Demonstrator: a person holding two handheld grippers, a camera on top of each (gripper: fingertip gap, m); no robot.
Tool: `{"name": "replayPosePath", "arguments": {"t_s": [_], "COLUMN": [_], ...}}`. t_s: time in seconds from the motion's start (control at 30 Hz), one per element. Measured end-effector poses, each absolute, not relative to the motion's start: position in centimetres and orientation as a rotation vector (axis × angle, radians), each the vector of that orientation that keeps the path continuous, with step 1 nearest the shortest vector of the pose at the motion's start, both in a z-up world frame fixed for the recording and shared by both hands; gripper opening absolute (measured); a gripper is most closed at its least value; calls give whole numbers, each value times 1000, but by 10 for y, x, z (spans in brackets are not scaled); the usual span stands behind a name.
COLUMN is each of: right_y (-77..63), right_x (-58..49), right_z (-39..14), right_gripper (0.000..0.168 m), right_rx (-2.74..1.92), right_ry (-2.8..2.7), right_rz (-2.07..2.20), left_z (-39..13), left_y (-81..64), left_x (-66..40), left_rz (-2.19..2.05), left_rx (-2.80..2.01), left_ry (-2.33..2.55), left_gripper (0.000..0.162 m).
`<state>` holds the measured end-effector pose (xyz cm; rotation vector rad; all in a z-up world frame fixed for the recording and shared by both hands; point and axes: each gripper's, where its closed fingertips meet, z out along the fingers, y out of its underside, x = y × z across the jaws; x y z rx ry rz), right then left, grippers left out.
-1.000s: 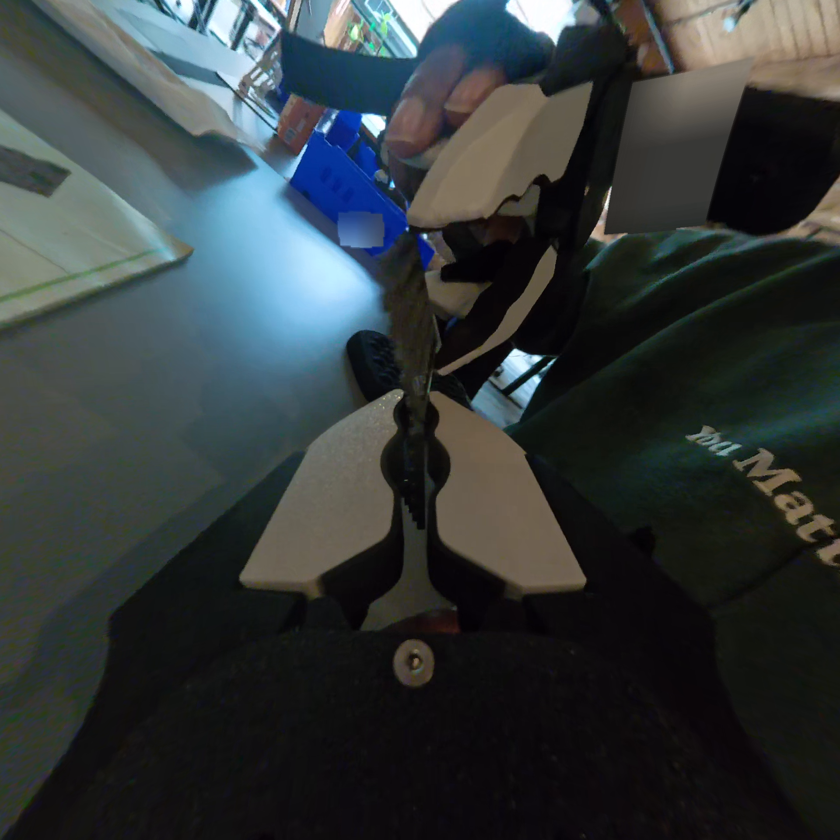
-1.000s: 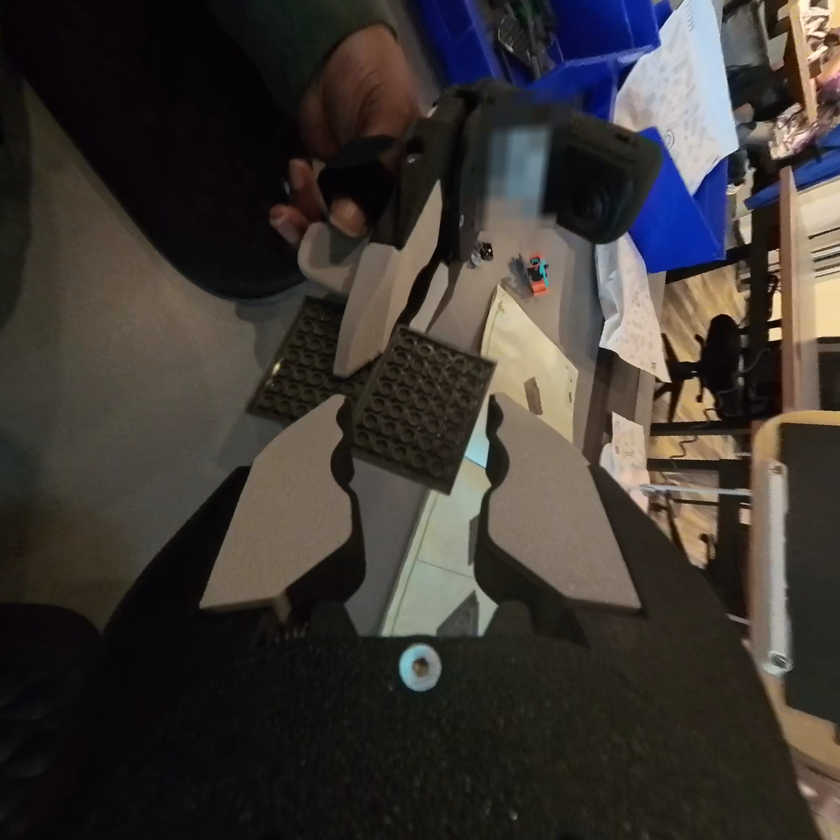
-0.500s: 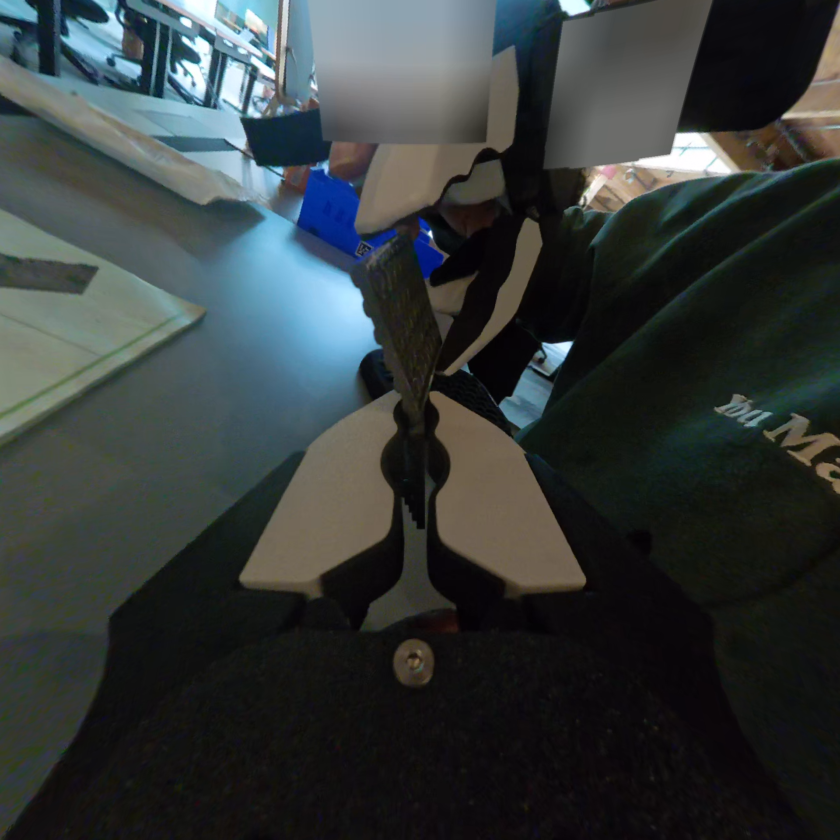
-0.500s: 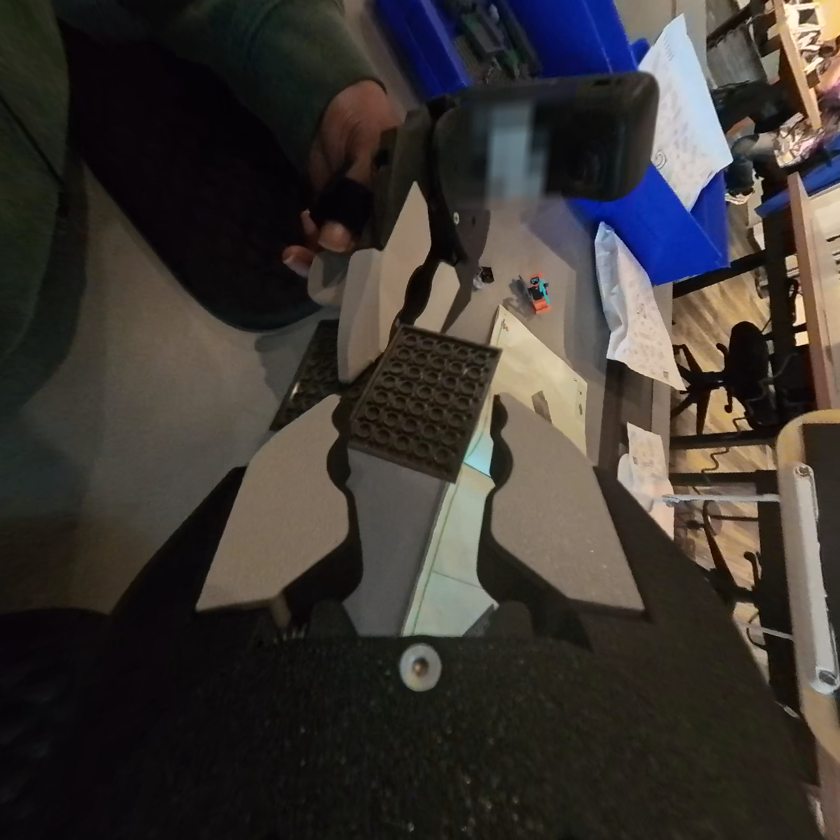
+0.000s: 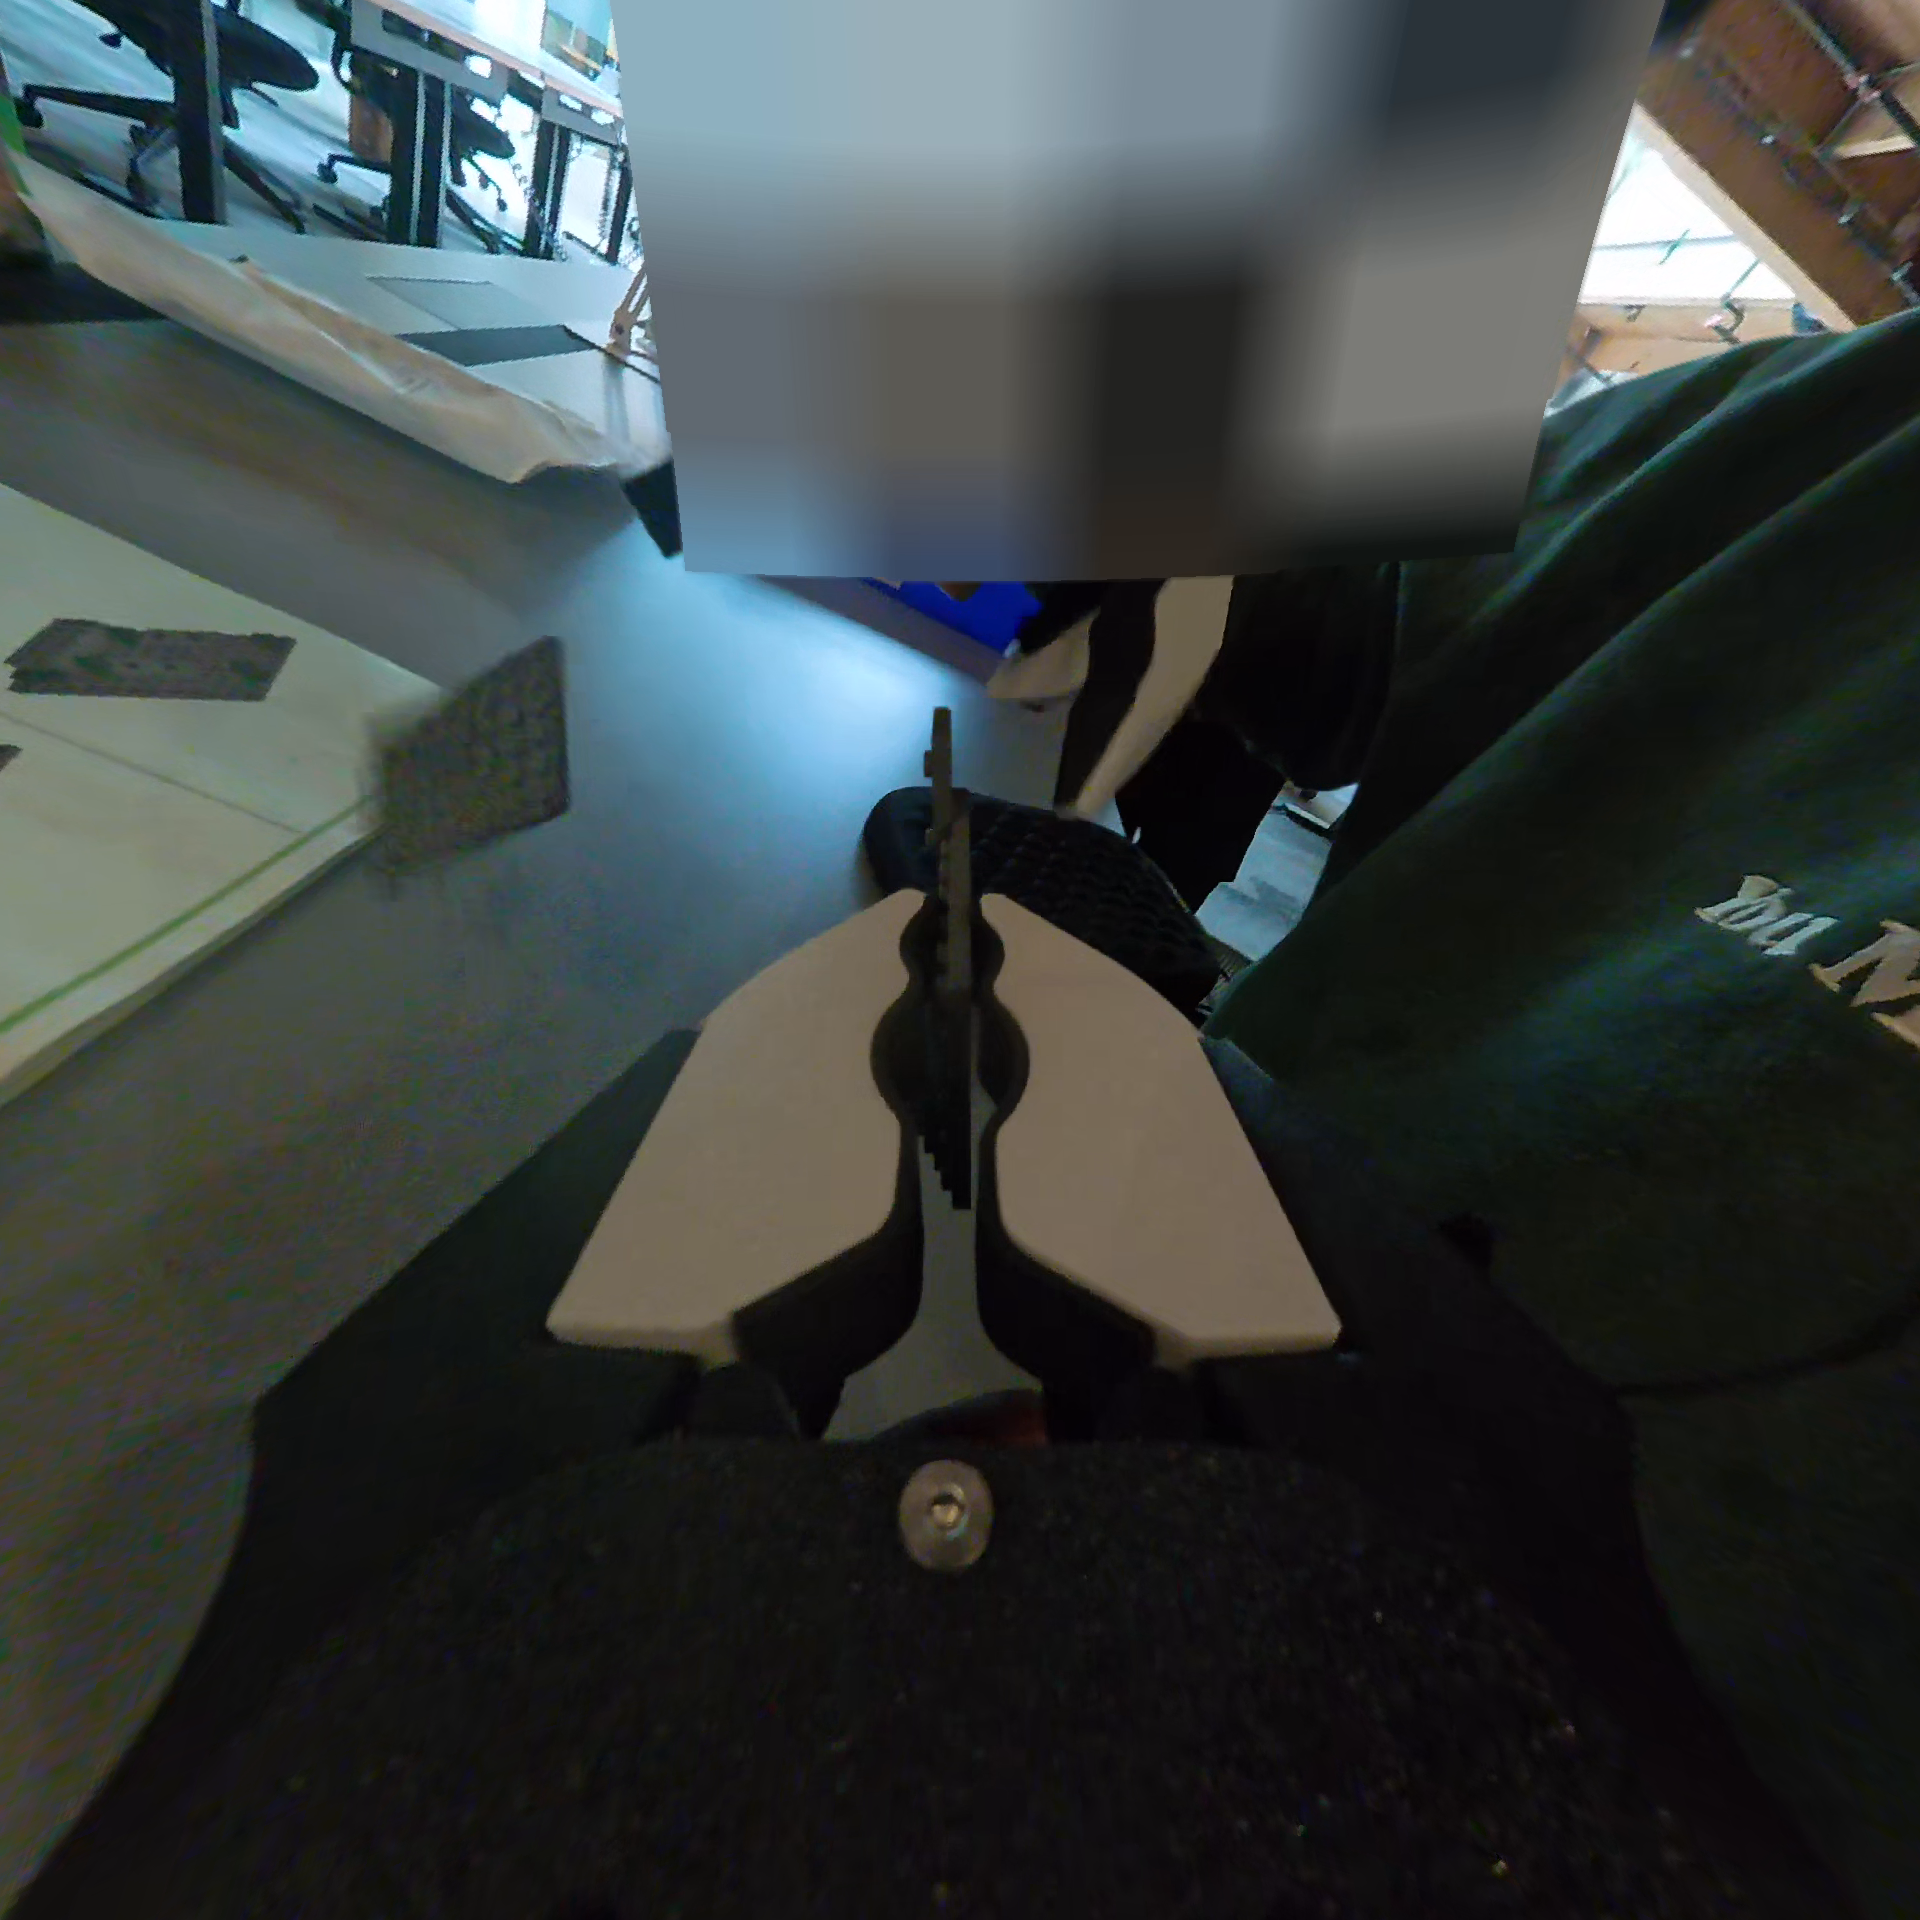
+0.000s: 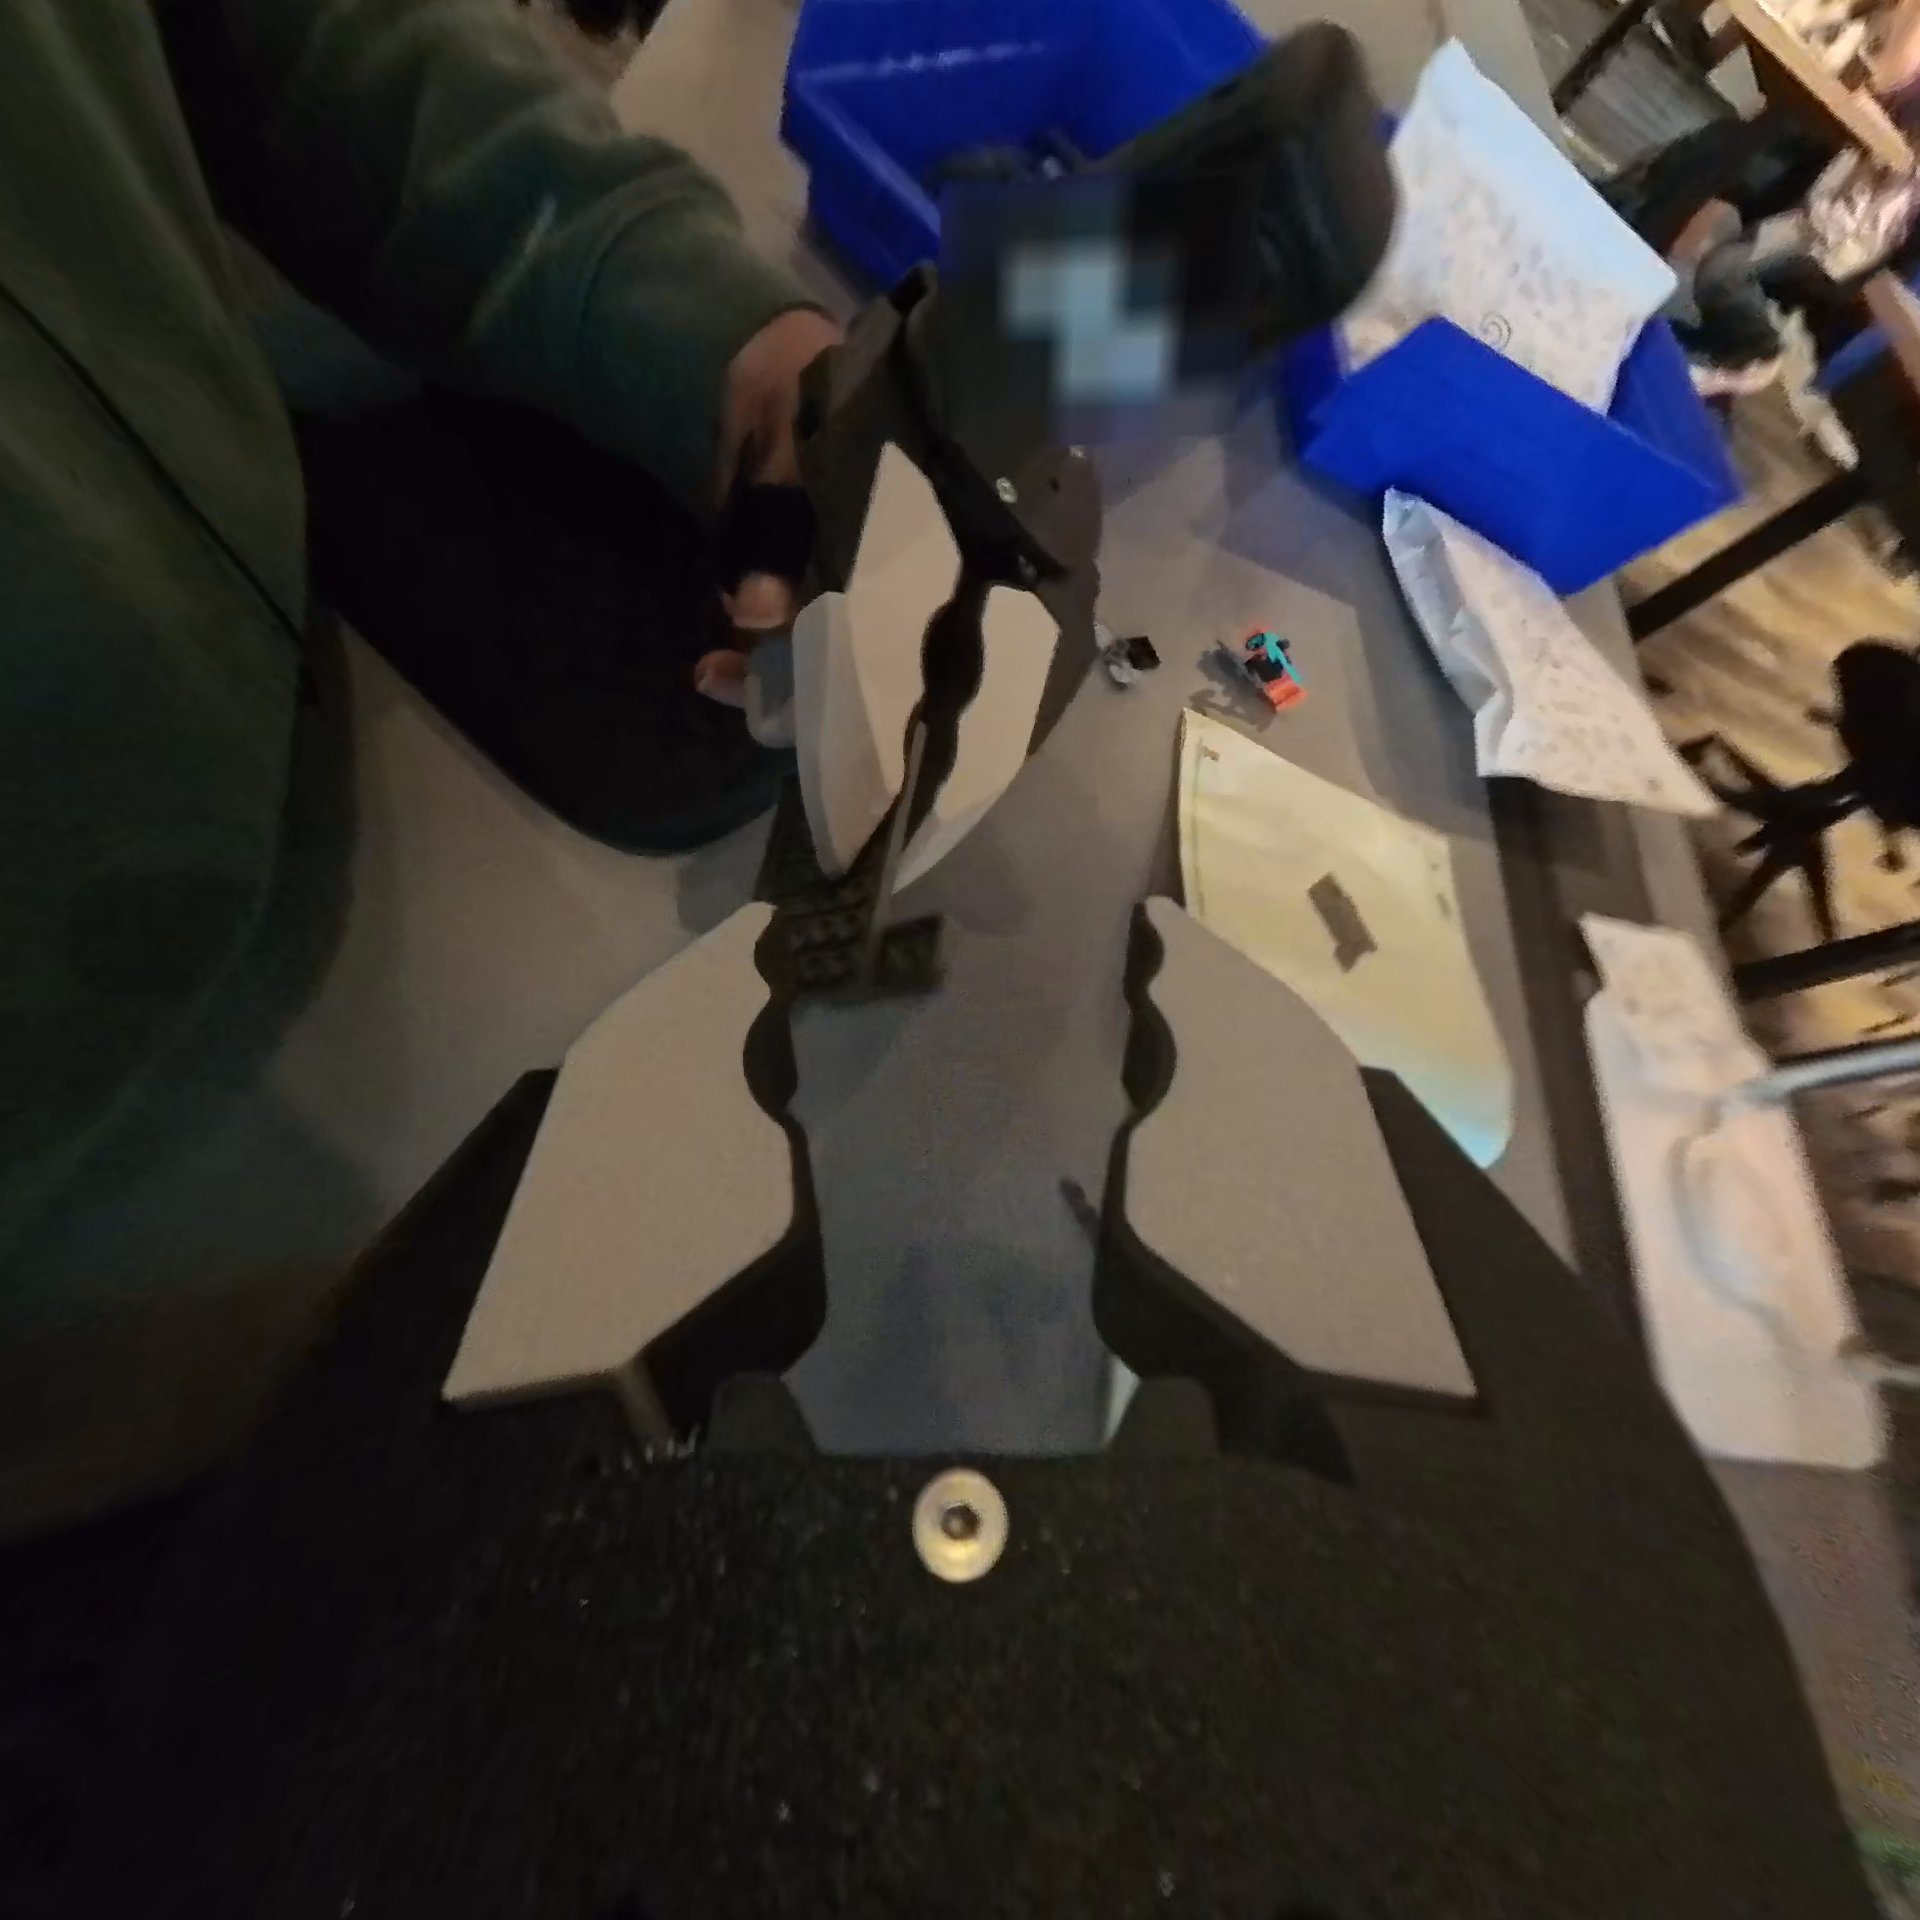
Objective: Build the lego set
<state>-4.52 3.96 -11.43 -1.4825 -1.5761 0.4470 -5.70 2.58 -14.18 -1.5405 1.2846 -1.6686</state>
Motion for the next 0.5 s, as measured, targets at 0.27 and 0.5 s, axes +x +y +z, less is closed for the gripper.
{"name": "replayPosePath", "arguments": {"t_s": [0.27, 0.5], "right_y": [95, 126], "right_x": [39, 82], "right_z": [-182, -243], "right_gripper": [58, 71], "right_rx": [-1982, -2401], "right_ry": [-1290, -782], "right_rz": [339, 338], "left_z": [-147, -154], "left_y": [34, 39], "left_x": [-60, -57], "left_rz": [-1655, -1659], "left_rx": [-1617, -1682], "left_ry": [1236, 1197], "left_gripper": [4, 4]}}
